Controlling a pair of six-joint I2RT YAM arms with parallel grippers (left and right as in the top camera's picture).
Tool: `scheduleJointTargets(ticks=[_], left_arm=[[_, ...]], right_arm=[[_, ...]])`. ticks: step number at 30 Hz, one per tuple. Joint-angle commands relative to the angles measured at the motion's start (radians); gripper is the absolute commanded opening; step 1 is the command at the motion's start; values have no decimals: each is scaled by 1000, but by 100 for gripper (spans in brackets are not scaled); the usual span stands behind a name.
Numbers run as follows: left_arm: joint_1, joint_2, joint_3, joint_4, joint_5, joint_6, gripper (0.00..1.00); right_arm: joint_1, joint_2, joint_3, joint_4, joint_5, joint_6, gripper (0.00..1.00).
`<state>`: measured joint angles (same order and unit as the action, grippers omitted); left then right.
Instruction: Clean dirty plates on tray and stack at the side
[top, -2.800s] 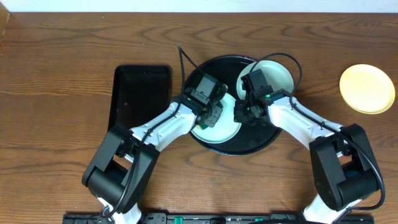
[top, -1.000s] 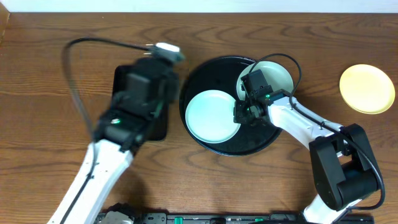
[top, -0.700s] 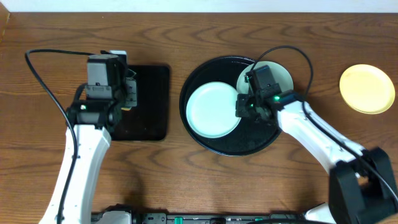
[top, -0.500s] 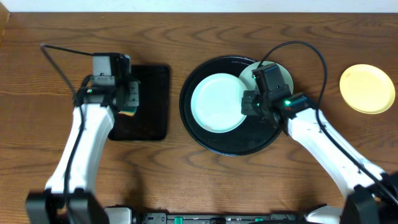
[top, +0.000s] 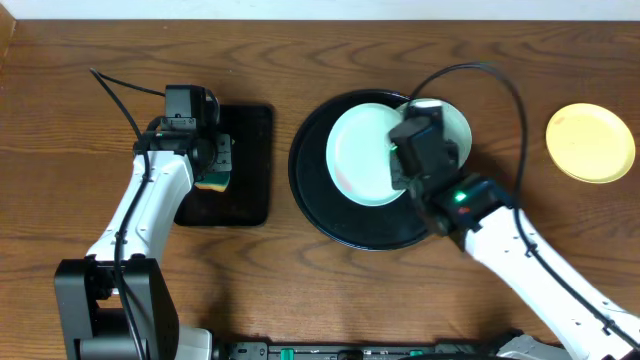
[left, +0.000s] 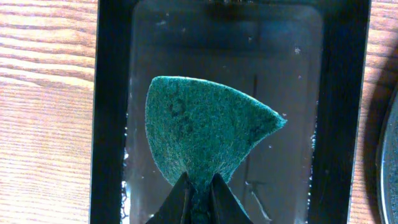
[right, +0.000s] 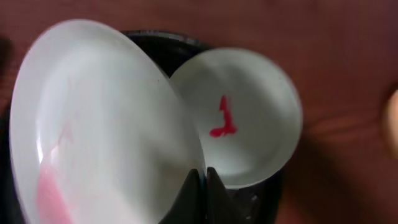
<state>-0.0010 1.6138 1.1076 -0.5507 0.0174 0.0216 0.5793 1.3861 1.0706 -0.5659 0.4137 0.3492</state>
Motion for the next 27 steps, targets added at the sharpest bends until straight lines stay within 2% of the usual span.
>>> scheduleJointTargets(ticks=[1, 11, 15, 21, 27], left_arm=[[2, -11, 0, 2, 2, -20, 7], [2, -11, 0, 2, 2, -27, 7], [2, -11, 0, 2, 2, -27, 8], [2, -11, 0, 2, 2, -27, 8], [2, -11, 0, 3, 2, -27, 7]], right_arm=[[97, -7, 16, 35, 300, -127, 1], [236, 72, 15, 175, 491, -397, 1], [267, 141, 15, 227, 560, -459, 1], [322, 219, 15, 309, 702, -473, 1], [378, 225, 15, 453, 784, -600, 1]])
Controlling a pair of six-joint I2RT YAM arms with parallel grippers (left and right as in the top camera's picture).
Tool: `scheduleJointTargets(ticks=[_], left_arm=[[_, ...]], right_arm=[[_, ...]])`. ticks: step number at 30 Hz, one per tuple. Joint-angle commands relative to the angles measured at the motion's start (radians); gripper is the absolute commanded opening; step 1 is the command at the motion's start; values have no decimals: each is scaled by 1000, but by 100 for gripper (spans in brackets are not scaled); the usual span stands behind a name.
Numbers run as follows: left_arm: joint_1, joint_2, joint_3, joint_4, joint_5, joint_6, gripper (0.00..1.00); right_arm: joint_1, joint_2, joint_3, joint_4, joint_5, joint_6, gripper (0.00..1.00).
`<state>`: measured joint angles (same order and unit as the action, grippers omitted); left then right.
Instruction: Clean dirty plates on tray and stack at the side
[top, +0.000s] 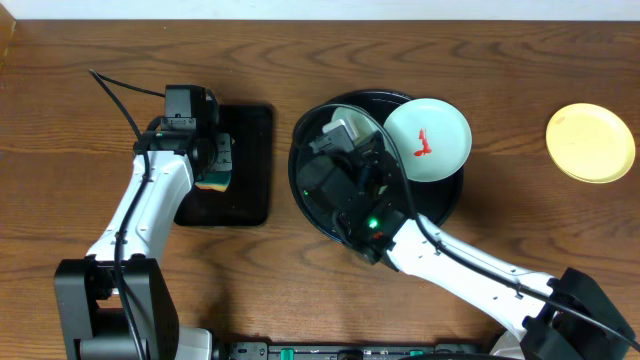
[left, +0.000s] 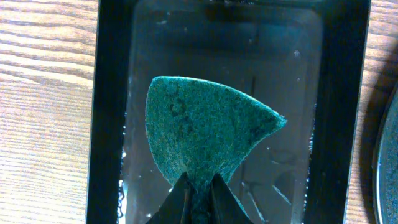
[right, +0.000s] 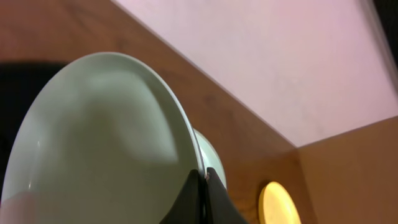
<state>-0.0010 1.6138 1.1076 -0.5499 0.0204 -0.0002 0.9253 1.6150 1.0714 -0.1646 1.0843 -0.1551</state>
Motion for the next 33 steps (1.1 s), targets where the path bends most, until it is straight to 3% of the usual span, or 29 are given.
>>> scheduleJointTargets(ticks=[1, 16, 22, 33], left_arm=[[2, -11, 0, 2, -2, -5, 8], [3, -11, 0, 27, -2, -5, 7], [3, -11, 0, 20, -1, -5, 7], [3, -11, 0, 12, -1, -5, 7]], right_arm=[[44, -4, 14, 82, 125, -128, 1], [47, -3, 14, 192, 198, -225, 1], [80, -3, 14, 235, 136, -384, 1], [86, -3, 14, 257, 89, -366, 1]])
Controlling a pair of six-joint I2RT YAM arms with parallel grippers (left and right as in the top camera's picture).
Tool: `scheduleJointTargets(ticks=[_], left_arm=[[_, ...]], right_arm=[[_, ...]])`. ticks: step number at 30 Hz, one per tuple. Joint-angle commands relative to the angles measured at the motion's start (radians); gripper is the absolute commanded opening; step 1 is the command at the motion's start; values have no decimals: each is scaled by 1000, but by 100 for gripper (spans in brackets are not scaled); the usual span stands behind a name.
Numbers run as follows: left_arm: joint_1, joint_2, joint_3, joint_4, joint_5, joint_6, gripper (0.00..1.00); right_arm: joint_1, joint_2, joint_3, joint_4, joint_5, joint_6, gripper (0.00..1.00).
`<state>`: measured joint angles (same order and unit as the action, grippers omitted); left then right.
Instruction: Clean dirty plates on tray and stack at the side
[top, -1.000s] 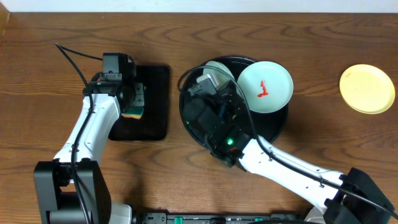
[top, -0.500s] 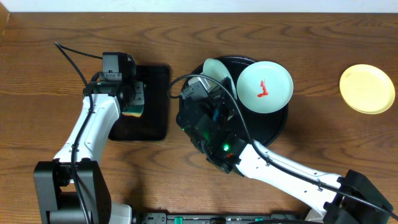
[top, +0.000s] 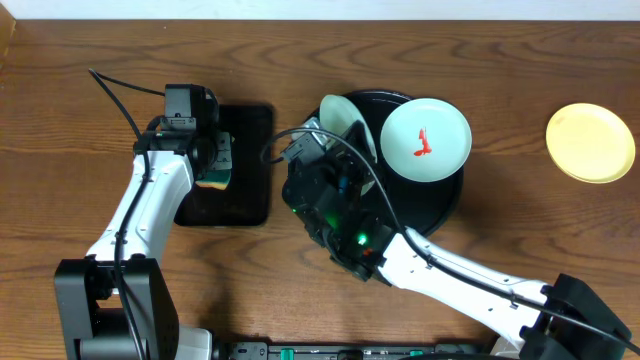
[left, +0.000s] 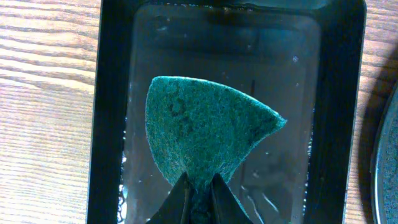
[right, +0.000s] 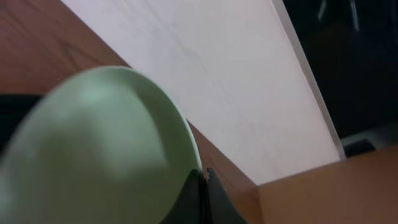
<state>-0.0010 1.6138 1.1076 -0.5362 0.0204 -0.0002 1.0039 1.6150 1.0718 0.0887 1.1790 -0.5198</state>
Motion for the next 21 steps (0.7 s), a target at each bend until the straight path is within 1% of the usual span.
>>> scheduleJointTargets(ticks=[1, 16, 18, 21], left_arm=[[3, -11, 0, -3, -1, -5, 8], [3, -11, 0, -13, -1, -5, 7], [3, -11, 0, -13, -1, -5, 8], [3, -11, 0, -21, -1, -5, 7]], right_arm=[[9, -3, 13, -2, -9, 7, 1], [14, -3, 13, -16, -9, 24, 1], [14, -3, 13, -27, -9, 56, 1], [-5, -3, 13, -105, -15, 222, 1]])
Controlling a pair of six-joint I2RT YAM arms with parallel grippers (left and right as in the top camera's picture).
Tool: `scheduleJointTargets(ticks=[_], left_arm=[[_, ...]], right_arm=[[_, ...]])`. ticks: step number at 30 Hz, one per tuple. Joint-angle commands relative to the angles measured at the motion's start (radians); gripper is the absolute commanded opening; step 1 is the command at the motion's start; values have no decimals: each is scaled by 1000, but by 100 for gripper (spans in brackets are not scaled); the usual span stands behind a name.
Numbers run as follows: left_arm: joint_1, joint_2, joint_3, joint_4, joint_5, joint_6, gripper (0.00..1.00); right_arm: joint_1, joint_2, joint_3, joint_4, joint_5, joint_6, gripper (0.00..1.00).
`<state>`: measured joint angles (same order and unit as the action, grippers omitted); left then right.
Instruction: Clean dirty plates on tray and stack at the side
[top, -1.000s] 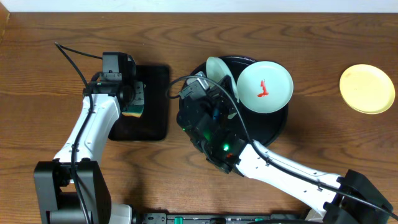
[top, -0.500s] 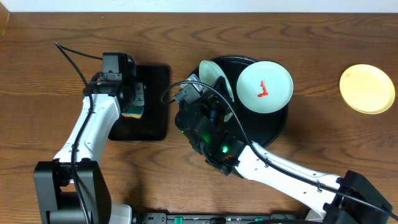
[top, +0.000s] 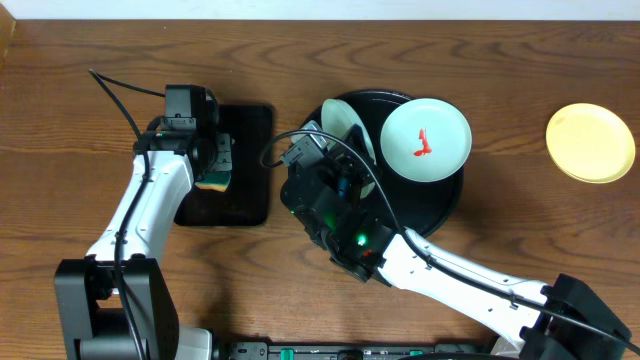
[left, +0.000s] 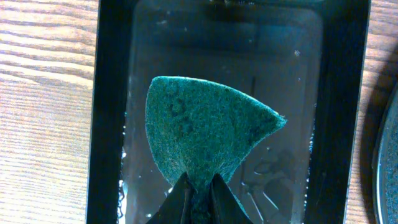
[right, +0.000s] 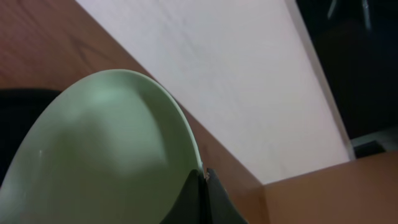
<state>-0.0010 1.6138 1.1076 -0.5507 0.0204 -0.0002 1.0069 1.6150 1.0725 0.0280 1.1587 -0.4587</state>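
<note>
My right gripper (right: 202, 176) is shut on the rim of a pale green plate (right: 99, 155), held up on edge over the left part of the round black tray (top: 440, 205); in the overhead view the plate (top: 345, 120) shows as a thin tilted sliver. A second pale green plate (top: 426, 140) with a red smear lies flat on the tray's right side. My left gripper (left: 199, 183) is shut on a green sponge (left: 205, 134) over the black rectangular water tray (left: 109, 112).
A yellow plate (top: 590, 142) lies on the wooden table at the far right. The right arm (top: 350, 215) stretches across the table's middle, between the two trays. Water glints in the black rectangular tray.
Hardly anything changed. The right wrist view has tilted a little, with the held plate now sharper. The left gripper and sponge stay where they were.
At first my right gripper held the plate nearly flat over the round tray, covering part of the smeared plate. Then the arm had swung to the left and the plate stood on edge. It remains upright there now, while the left gripper kept the sponge in the water tray throughout.
</note>
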Motion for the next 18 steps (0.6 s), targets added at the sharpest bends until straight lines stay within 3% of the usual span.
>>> scheduleJointTargets(ticks=[1, 6, 10, 18], left_arm=[[3, -11, 0, -9, -1, -5, 7], [3, -11, 0, -13, -2, -5, 7], [3, -11, 0, -13, -2, -5, 7], [3, -11, 0, -13, -1, -5, 7]], right_arm=[[-20, -3, 13, -93, -20, 223, 1], [-97, -3, 13, -306, -291, 547, 1], [-184, -3, 13, -365, -525, 728, 1], [-347, -3, 13, -354, -888, 874, 1]])
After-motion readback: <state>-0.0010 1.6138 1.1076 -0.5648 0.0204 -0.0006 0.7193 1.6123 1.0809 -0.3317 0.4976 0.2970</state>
